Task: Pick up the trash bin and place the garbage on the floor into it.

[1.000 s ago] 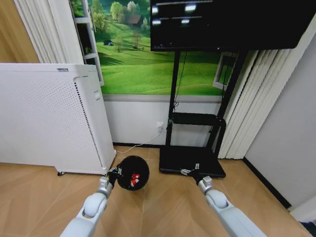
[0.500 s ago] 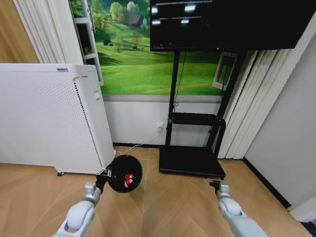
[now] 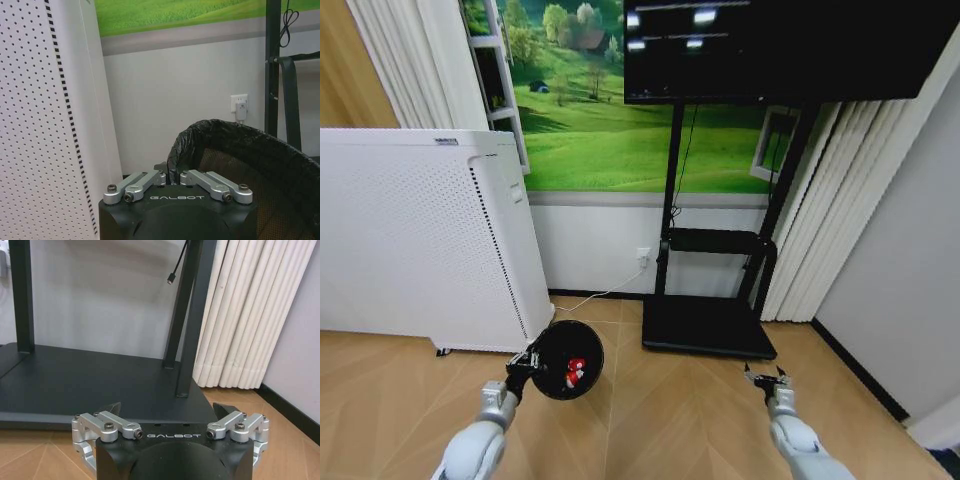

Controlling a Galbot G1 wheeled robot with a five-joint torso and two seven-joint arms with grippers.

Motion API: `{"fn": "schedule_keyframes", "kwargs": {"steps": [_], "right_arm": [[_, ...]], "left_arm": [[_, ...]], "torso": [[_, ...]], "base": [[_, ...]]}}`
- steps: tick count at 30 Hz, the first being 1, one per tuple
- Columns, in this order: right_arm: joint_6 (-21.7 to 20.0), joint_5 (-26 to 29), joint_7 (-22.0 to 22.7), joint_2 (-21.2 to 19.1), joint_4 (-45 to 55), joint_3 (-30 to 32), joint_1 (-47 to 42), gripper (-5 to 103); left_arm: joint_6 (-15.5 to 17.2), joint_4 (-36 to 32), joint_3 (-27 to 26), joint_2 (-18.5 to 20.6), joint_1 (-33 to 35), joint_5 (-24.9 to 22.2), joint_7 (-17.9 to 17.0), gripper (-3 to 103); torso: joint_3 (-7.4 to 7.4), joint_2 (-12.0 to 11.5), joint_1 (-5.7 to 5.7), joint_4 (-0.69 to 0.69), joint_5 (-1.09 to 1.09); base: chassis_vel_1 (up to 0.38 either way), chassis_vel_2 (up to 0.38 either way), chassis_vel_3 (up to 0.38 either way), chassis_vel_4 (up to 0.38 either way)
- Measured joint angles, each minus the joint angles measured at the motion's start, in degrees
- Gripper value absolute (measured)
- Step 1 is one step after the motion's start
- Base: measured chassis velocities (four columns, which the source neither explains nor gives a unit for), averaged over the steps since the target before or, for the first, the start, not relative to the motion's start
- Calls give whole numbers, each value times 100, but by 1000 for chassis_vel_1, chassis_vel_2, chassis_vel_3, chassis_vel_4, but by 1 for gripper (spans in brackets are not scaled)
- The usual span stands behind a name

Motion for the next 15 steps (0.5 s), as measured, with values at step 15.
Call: {"fn": "schedule_keyframes", "kwargs": {"steps": [15], "right_arm": [[-39,251,-19,113,-68,-169,159,100]], "left_arm": [[-81,92,-34,15,1,8,11,7]], "torso": [[0,0,0,1,0]], "base": [[58,55,-42,-39]]}}
